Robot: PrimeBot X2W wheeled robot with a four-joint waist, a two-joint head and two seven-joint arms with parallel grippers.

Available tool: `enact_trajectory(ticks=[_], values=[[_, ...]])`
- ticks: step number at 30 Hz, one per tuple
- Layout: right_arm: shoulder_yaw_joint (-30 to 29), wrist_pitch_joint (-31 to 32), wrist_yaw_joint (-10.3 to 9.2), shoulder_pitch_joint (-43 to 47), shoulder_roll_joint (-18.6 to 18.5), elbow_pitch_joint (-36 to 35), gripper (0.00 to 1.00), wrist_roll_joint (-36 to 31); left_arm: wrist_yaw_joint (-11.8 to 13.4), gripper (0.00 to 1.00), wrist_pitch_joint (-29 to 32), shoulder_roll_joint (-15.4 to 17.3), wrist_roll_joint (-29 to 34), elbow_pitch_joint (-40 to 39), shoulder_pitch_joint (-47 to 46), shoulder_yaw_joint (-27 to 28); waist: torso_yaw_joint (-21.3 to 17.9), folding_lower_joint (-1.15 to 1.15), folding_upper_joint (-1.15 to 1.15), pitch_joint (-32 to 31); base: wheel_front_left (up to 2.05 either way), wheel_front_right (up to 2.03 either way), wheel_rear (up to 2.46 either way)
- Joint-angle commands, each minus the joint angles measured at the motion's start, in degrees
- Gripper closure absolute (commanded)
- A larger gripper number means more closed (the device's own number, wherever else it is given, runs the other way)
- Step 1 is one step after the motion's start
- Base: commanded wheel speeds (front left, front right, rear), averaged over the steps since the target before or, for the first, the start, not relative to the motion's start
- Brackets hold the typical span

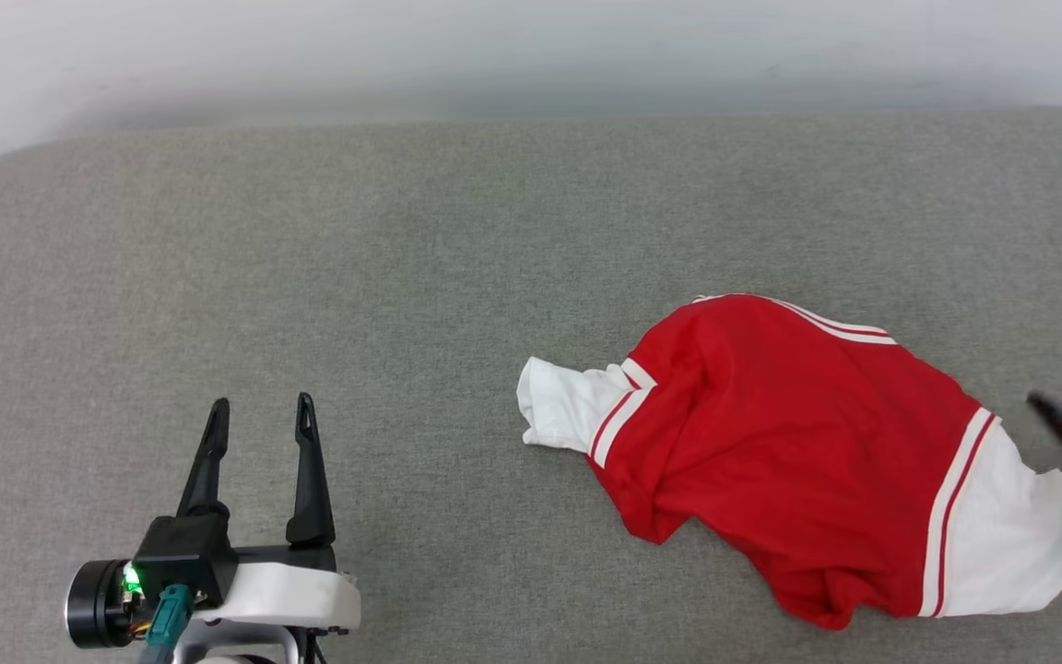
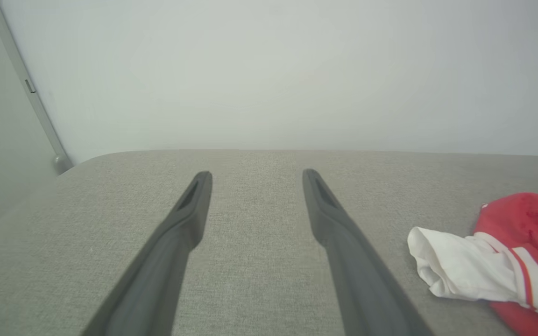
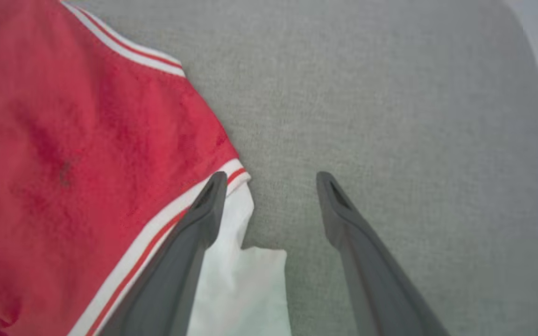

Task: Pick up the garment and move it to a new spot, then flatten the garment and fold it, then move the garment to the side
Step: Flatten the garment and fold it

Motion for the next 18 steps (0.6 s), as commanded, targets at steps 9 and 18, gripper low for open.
enact_trajectory(ticks=[9,18], values=[[-16.96,-16.33,-0.06,-0.99,7.61,2.55,0.00,-14.51,-4.21,0.00,-0.14,1.33,1.27,0.34,-4.36,2.83,-1.44,0.01,0.00,-2.31,0.00,0.00,0.00],[-49.03,-16.42,-0.05,14.86,25.29,-20.95,0.00,-40.52,-9.20,0.00,-0.15,3.98,-0.07,3.57,-12.79,2.65,-2.22,0.01,0.00,-2.08,0.00,0.00,0.00]])
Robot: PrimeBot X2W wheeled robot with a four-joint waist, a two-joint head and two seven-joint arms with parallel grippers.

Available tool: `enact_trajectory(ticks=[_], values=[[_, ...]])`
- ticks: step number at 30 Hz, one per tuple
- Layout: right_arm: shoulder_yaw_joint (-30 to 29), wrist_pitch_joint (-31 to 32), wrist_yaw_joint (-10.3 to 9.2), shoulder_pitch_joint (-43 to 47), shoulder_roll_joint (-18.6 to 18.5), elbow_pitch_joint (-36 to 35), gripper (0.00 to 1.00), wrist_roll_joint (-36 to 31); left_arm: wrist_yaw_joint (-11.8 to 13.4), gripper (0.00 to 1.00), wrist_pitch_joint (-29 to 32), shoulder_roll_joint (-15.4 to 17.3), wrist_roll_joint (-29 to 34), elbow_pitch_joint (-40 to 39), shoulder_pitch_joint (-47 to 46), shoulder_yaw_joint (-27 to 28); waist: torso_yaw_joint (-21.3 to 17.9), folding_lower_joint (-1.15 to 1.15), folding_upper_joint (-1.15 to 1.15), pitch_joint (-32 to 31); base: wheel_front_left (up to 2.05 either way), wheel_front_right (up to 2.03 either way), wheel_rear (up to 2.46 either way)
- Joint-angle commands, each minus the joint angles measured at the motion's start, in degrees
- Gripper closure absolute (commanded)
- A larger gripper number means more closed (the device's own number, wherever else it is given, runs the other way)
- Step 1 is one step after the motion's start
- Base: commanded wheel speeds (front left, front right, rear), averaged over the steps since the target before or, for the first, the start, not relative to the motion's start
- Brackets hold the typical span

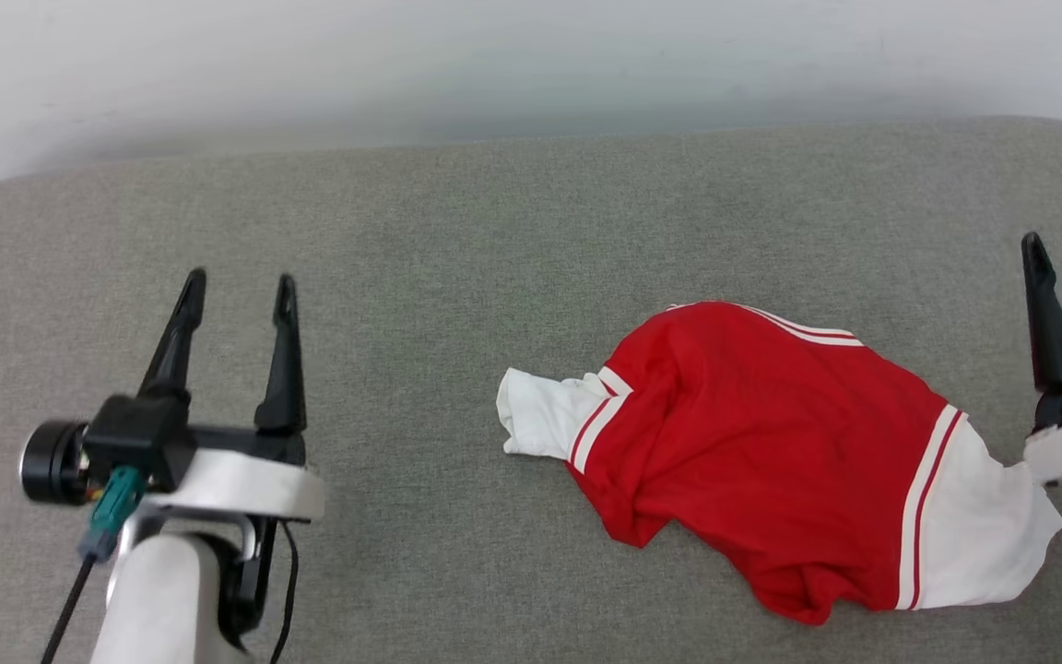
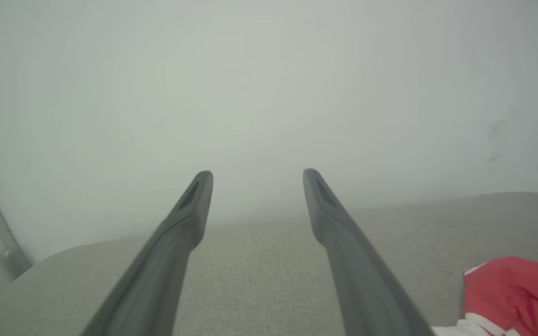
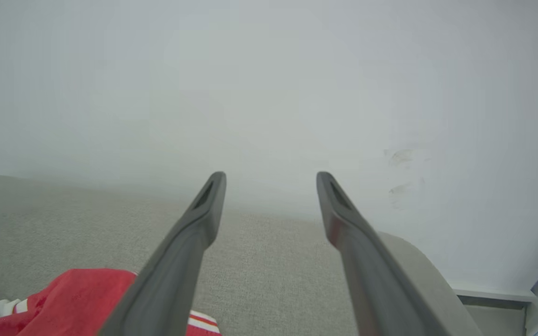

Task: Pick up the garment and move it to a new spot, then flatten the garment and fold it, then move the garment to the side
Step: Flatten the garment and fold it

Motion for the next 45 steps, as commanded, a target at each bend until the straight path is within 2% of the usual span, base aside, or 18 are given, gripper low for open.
enact_trajectory(ticks=[1,6,10,13,14,20,25,30,34,35,42,45], values=[[-2.16,-0.08,-0.05,2.67,2.43,-3.30,0.00,-2.05,-0.79,0.00,-0.14,0.88,-0.08,0.99,-2.21,-0.90,0.01,0.00,0.00,0.07,0.00,0.00,0.00],[-6.41,-0.09,-0.06,9.72,8.81,-12.66,0.00,-7.65,-2.48,0.00,4.92,3.78,-2.62,4.54,-10.42,-4.48,-0.17,0.00,0.00,0.59,0.00,0.00,0.00],[-7.46,-0.10,-0.05,12.90,11.28,-16.54,0.00,-10.06,-2.87,0.00,14.97,6.71,-7.38,6.46,-17.71,-9.36,-0.55,0.00,0.00,1.37,0.00,0.00,0.00],[-7.95,-0.09,-0.05,13.35,12.62,-19.11,0.00,-10.98,-2.90,0.00,23.54,10.08,-13.39,6.43,-23.64,-15.85,-1.02,0.00,0.00,2.47,0.00,0.00,0.00],[-7.99,-0.10,-0.05,13.50,13.40,-20.59,0.00,-11.64,-2.91,0.00,31.65,14.10,-19.17,6.25,-29.37,-22.74,-1.71,0.00,0.00,3.81,0.00,0.00,0.00],[-7.23,-0.10,-0.05,11.83,14.18,-21.82,0.00,-12.43,-2.93,0.00,47.53,19.93,-30.71,6.13,-39.20,-35.64,-3.24,0.00,0.00,6.59,0.00,0.00,0.00],[-6.52,-0.10,-0.05,10.31,14.76,-22.48,0.00,-12.80,-2.94,0.00,58.08,22.92,-37.21,6.65,-45.34,-46.02,-4.60,0.00,0.00,9.09,0.00,0.00,0.00],[-5.90,-0.10,-0.05,8.63,15.12,-22.59,0.00,-13.10,-2.94,0.00,62.66,23.79,-40.81,8.77,-49.36,-54.70,-5.98,0.00,0.00,11.55,0.00,0.00,0.00],[-5.42,-0.11,-0.05,7.26,15.47,-22.67,0.00,-13.20,-2.94,0.00,63.90,23.73,-42.67,11.08,-51.48,-61.40,-6.92,0.00,0.00,13.45,0.00,0.00,0.00],[-5.42,-0.11,-0.05,7.26,15.47,-22.67,0.00,-13.20,-2.94,0.00,63.90,23.73,-42.67,11.08,-51.48,-61.40,-6.92,0.00,0.00,13.45,0.00,0.00,0.00],[-3.98,-0.11,-0.05,5.13,15.58,-22.16,0.00,-14.13,-2.94,0.00,64.44,23.99,-45.71,15.42,-52.81,-71.31,-8.45,0.00,0.00,16.08,0.00,0.00,0.00],[-3.82,-0.11,-0.05,4.76,15.73,-21.93,0.00,-14.28,-2.95,0.00,65.63,24.36,-46.48,15.51,-51.76,-73.95,-8.73,0.00,0.00,16.55,0.00,0.00,0.00]])
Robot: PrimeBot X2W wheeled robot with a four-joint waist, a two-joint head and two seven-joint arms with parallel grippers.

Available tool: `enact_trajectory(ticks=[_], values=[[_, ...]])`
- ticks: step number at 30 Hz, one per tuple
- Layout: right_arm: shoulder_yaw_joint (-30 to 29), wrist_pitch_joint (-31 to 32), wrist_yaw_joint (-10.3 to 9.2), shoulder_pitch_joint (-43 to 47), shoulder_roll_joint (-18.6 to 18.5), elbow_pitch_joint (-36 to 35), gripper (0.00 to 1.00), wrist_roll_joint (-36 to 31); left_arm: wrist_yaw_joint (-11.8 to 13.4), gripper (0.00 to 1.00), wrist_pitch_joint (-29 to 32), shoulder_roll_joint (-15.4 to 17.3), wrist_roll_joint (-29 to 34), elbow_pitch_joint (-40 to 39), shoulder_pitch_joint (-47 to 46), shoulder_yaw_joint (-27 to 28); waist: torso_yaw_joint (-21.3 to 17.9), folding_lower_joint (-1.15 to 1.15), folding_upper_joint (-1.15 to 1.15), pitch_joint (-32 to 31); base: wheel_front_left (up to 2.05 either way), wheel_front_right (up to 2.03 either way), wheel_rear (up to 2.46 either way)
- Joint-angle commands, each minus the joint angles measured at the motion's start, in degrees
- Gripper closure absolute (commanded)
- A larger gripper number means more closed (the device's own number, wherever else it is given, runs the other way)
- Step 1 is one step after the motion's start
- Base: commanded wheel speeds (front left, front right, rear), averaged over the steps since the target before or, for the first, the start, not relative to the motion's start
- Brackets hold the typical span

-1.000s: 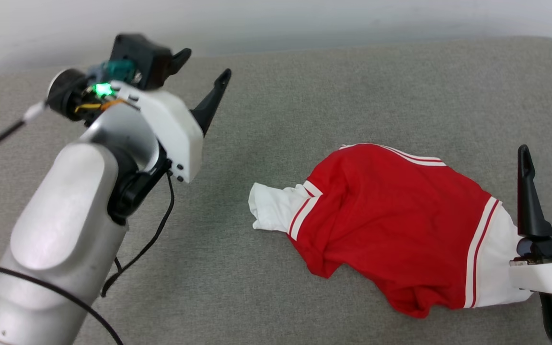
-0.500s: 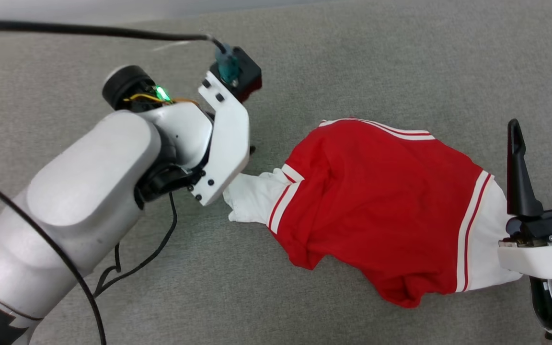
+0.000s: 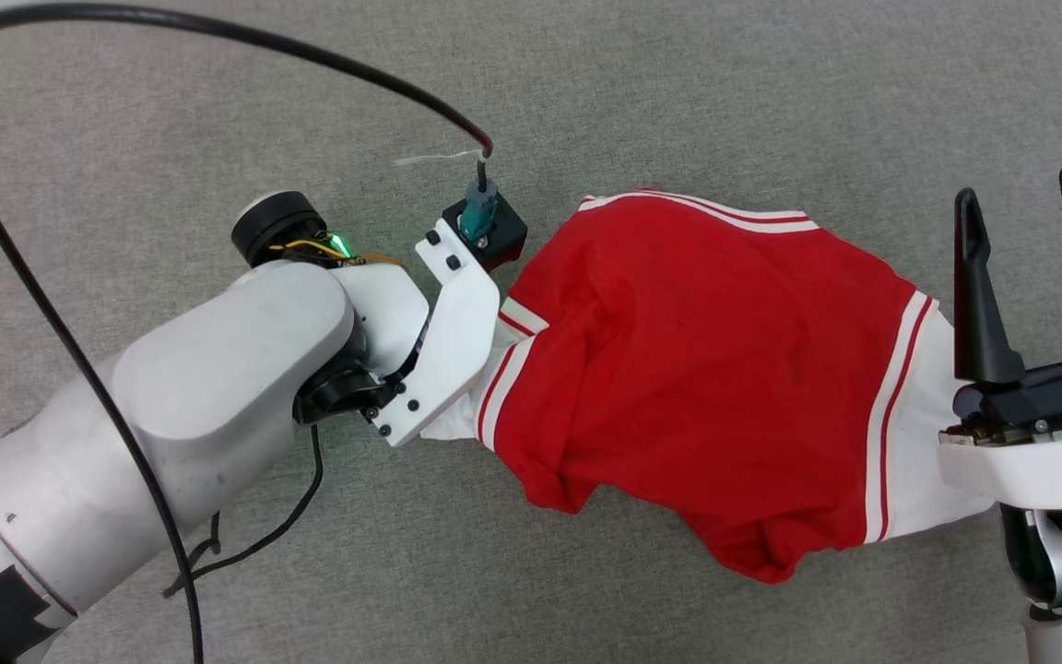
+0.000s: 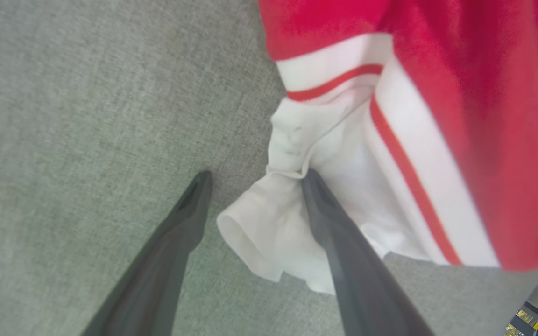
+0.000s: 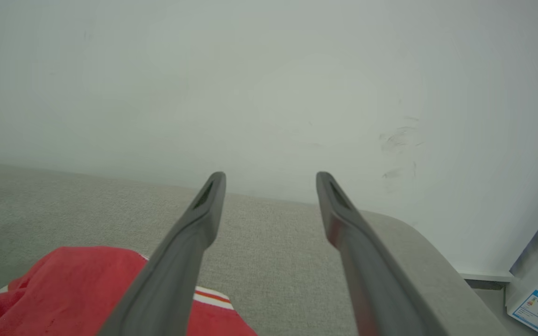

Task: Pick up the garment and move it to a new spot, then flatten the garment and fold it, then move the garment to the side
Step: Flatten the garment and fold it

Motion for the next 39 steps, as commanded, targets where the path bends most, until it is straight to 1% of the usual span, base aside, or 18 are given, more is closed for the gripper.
enact_trajectory(ticks=[1,3,4,5,9,15,17,20,23,26,29,32,36,39], values=[[0.08,-0.11,-0.04,-0.50,0.31,0.21,0.00,-0.09,-0.09,0.00,0.88,0.05,0.03,0.52,2.09,-1.96,-0.09,0.00,0.00,0.13,0.00,0.00,0.00],[0.12,-0.11,-0.04,-0.69,0.39,0.44,0.00,-0.16,-0.10,0.00,2.07,0.37,-0.66,-0.18,2.60,-2.50,-0.01,0.00,0.00,0.04,0.00,0.00,0.00],[0.15,-0.11,-0.05,-0.77,0.43,0.54,0.00,-0.23,-0.11,0.52,2.49,0.49,-0.76,-0.61,2.67,-2.63,0.09,0.00,0.00,-0.10,0.00,0.00,0.00],[0.17,-0.11,-0.04,-0.83,0.47,0.66,0.00,-0.30,-0.12,1.00,2.63,0.56,-0.60,-1.01,2.57,-2.66,0.24,0.00,0.00,-0.29,0.00,0.00,0.00],[0.58,-0.11,-0.04,-0.96,0.35,1.11,0.00,-0.66,-0.04,1.00,1.92,0.70,-0.28,-1.72,2.03,-2.17,1.00,0.00,0.00,-1.49,0.00,0.00,0.00],[-0.38,-0.11,-0.05,0.68,-0.21,1.78,0.00,-0.96,-0.05,1.00,-3.12,0.77,-1.34,-2.12,-0.33,-1.80,3.78,0.00,0.00,-5.19,0.00,0.00,0.00],[-0.64,-0.11,-0.05,1.54,-0.24,1.98,0.00,-0.89,-0.05,1.00,-4.88,1.81,-1.76,-2.51,-0.60,-1.80,4.86,0.00,0.00,-6.66,0.00,0.00,0.00],[-1.24,-0.11,-0.04,3.02,-0.15,2.20,0.00,-0.71,-0.05,1.00,-7.78,3.78,-2.53,-3.04,-0.91,-1.81,6.70,0.00,0.00,-8.93,0.00,0.00,0.00],[-1.36,-0.11,-0.04,4.22,0.19,2.39,0.00,-0.59,-0.05,1.00,-10.13,7.06,-3.27,-3.14,-0.65,-1.68,8.17,0.00,0.00,-10.58,0.00,0.00,0.00],[-1.20,-0.11,-0.04,5.11,0.35,2.58,0.00,-0.55,0.00,1.00,-11.81,11.09,-3.97,-2.77,1.00,-1.25,9.19,0.00,0.00,-11.57,0.00,0.00,0.00],[-0.96,-0.11,-0.05,5.57,0.45,2.79,0.00,-0.45,0.77,1.00,-12.51,14.97,-4.40,-2.11,3.76,-1.35,9.76,0.00,0.00,-11.87,0.00,0.00,0.00],[-0.82,-0.11,-0.04,5.95,0.44,3.06,0.00,-0.31,1.93,1.00,-13.35,17.80,-5.68,-1.30,7.51,-1.37,10.03,0.00,0.00,-11.64,0.00,0.00,0.00],[-1.00,-0.11,-0.04,6.08,0.24,3.48,0.00,-0.25,3.40,1.00,-14.52,19.95,-7.76,0.07,13.03,-1.45,10.03,0.00,0.00,-11.22,0.00,0.00,0.00],[-1.12,-0.11,-0.04,6.29,0.04,3.91,0.00,-0.27,4.31,1.00,-15.36,19.82,-8.85,0.59,15.44,-1.40,10.01,0.00,0.00,-11.36,0.00,0.00,0.00]])
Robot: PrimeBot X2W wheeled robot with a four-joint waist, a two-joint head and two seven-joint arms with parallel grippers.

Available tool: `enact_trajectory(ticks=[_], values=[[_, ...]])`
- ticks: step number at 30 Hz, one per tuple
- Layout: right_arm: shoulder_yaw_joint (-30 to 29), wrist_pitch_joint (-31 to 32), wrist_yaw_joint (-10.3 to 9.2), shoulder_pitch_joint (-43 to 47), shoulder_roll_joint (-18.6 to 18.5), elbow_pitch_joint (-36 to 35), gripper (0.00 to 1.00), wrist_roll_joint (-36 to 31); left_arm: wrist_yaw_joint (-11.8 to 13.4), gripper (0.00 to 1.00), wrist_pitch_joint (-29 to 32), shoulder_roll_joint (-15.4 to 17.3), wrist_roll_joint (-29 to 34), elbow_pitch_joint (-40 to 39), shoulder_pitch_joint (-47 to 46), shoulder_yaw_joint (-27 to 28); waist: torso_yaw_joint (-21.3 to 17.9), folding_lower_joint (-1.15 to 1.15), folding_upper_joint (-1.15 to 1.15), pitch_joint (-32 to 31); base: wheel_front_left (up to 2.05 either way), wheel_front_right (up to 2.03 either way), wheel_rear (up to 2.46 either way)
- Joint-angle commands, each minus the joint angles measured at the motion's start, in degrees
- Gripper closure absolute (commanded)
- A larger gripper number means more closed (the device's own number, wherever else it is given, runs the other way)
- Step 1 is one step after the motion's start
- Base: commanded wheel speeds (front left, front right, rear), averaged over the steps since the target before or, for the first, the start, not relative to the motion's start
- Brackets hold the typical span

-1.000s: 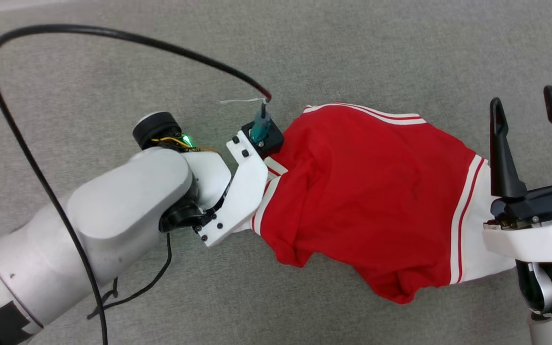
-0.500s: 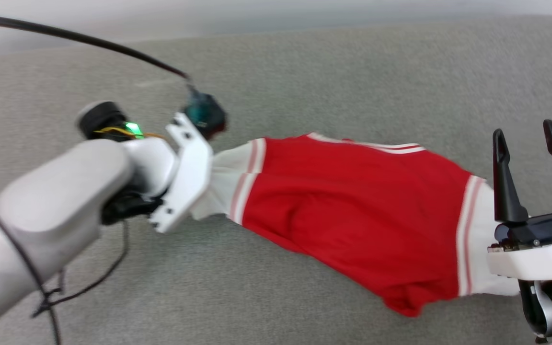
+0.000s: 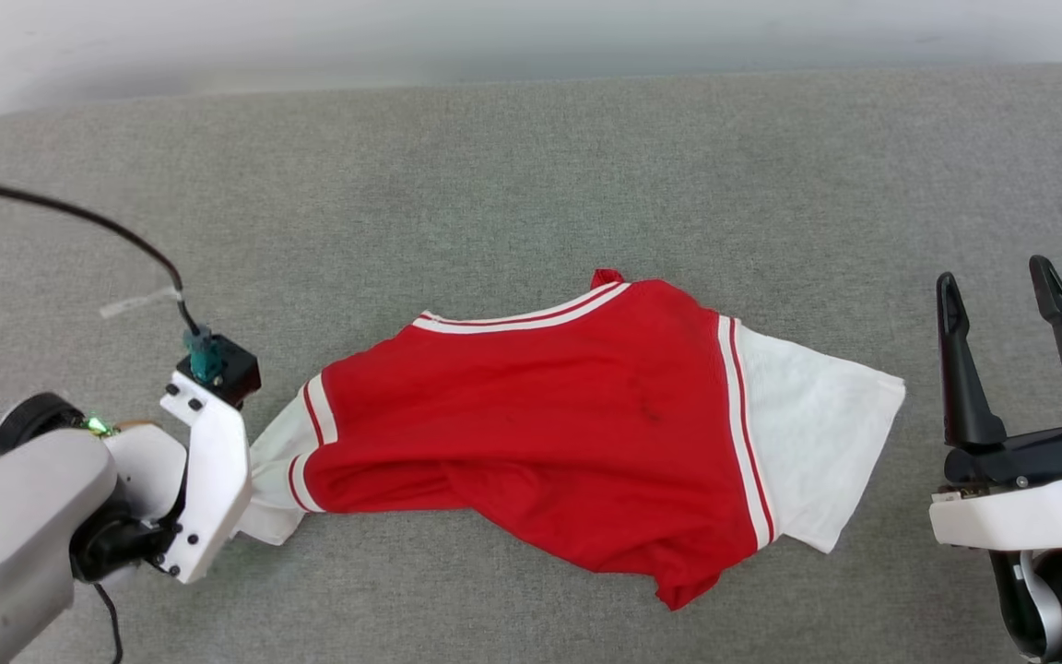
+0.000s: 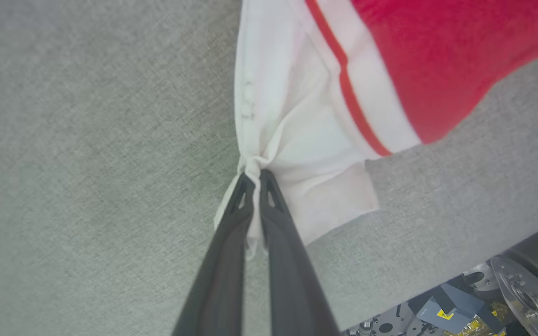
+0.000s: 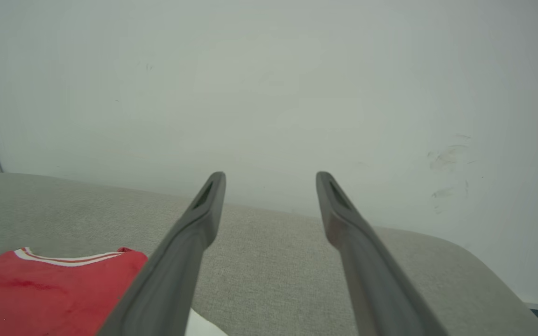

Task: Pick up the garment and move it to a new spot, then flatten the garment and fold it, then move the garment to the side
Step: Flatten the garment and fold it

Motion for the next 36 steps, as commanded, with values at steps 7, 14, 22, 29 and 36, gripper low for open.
enact_trajectory(ticks=[7,14,22,29,36], values=[[-0.22,-0.11,-0.04,1.09,-0.16,0.66,0.00,0.30,0.83,0.00,-3.90,-0.72,-0.54,-1.15,-1.75,2.70,0.06,0.00,0.00,-1.72,0.00,0.00,0.00],[0.01,-0.11,-0.04,0.48,0.29,-0.19,0.00,0.33,0.23,0.00,-1.43,0.01,-0.12,-6.05,-9.50,6.00,-0.57,0.00,0.00,-1.02,0.00,0.00,0.00],[1.36,-0.11,-0.05,-2.77,1.00,-1.41,0.00,0.23,-1.46,0.00,7.02,-3.33,1.11,-4.99,-15.82,3.99,-3.24,0.00,0.00,3.10,0.00,0.00,0.00],[2.24,-0.11,-0.04,-5.03,1.03,-1.52,0.00,-0.08,-2.74,0.00,11.09,-5.80,1.57,-2.57,-14.42,1.80,-5.69,0.00,0.00,6.17,0.00,0.00,0.00],[2.23,-0.11,-0.04,-6.91,1.08,-1.79,0.00,-0.27,-3.85,0.00,13.00,-7.99,4.96,1.16,-10.88,0.00,-6.95,0.00,0.00,8.32,0.00,0.00,0.00]])
